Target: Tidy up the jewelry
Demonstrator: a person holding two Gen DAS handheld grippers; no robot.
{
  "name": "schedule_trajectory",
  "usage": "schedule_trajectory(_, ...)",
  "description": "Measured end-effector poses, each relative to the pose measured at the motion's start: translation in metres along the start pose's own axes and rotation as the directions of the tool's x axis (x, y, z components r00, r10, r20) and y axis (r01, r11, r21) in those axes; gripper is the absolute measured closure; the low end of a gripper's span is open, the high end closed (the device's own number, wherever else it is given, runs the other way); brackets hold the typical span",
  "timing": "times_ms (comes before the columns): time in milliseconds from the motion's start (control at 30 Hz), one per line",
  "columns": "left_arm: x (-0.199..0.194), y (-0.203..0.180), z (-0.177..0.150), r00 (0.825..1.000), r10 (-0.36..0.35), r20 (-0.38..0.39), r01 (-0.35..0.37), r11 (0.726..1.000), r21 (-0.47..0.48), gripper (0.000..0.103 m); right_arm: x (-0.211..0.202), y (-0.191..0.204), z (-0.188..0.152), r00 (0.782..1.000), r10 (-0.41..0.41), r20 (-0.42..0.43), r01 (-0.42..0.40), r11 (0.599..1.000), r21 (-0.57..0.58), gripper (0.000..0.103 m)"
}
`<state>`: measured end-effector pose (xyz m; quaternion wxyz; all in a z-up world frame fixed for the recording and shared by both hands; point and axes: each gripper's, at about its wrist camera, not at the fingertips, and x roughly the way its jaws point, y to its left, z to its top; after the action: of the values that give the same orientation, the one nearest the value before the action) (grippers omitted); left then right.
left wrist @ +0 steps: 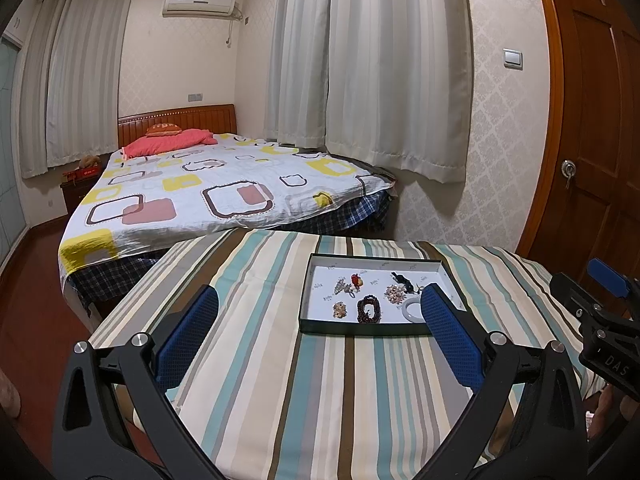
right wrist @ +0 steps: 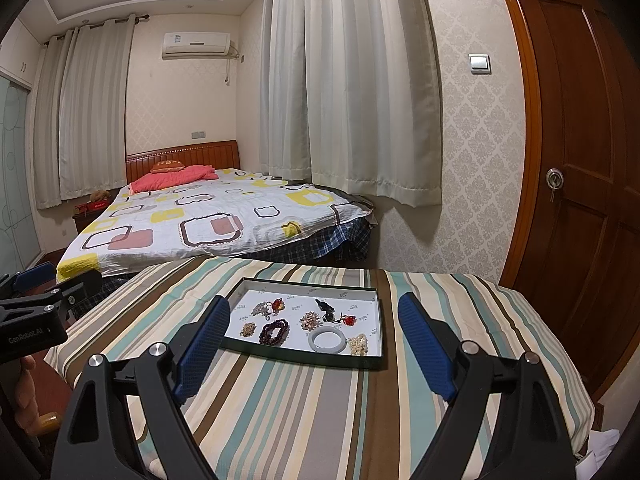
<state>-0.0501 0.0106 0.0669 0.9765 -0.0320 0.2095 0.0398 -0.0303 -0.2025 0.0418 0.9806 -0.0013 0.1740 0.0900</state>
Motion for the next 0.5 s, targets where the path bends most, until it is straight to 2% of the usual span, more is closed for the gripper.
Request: schedule_trajectory(500,0.0004,-0.0020,0.0018,1.000,0.008,0.014,-0.008,1.000,0.004,0.004,0.0001,0.0000,-0.0003,1.000,0.001,-0.002,-0.001,1.000,-0.001,0.020)
